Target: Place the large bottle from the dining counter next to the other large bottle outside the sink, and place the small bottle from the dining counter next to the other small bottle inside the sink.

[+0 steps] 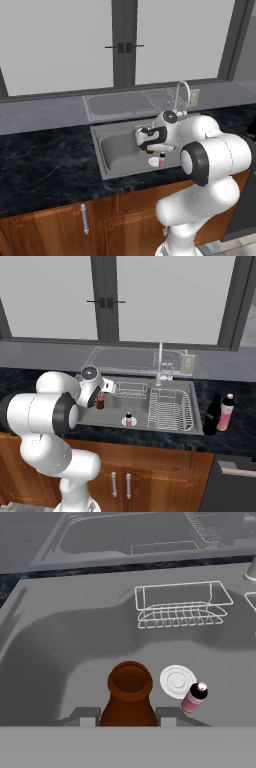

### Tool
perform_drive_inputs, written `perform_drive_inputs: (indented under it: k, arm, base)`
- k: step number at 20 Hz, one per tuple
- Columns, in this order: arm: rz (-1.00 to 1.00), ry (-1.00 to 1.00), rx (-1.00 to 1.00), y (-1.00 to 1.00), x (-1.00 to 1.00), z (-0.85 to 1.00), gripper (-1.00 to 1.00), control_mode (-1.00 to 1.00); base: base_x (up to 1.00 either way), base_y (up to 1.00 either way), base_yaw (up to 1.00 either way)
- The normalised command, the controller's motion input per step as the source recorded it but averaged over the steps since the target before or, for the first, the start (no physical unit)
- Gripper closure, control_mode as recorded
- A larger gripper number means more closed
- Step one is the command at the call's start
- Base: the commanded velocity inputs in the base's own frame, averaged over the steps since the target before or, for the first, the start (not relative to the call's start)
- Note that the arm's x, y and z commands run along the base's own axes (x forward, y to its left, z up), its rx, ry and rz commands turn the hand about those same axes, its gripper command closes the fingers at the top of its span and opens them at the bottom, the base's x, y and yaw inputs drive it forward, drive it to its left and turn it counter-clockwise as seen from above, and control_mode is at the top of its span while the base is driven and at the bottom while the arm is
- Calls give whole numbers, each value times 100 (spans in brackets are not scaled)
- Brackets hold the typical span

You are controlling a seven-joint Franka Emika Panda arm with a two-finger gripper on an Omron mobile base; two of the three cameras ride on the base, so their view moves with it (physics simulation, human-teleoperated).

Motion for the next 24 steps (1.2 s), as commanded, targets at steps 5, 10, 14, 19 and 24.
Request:
perform_drive_inputs:
  k: [5, 10, 14, 19, 24]
  arm:
    - [-1, 0, 0, 1, 11, 0, 100, -100]
    - [-2, 0, 0, 6, 16, 0, 100, -100]
    - [0, 0, 0, 13, 7, -4, 100, -100]
    - [0, 0, 0, 11, 0, -7, 100, -100]
    - [0, 0, 0, 5, 0, -8, 100, -100]
  base:
    - [4, 1, 0]
    - [0, 0, 0]
    - [0, 0, 0]
    - [0, 0, 0]
    - [0, 0, 0]
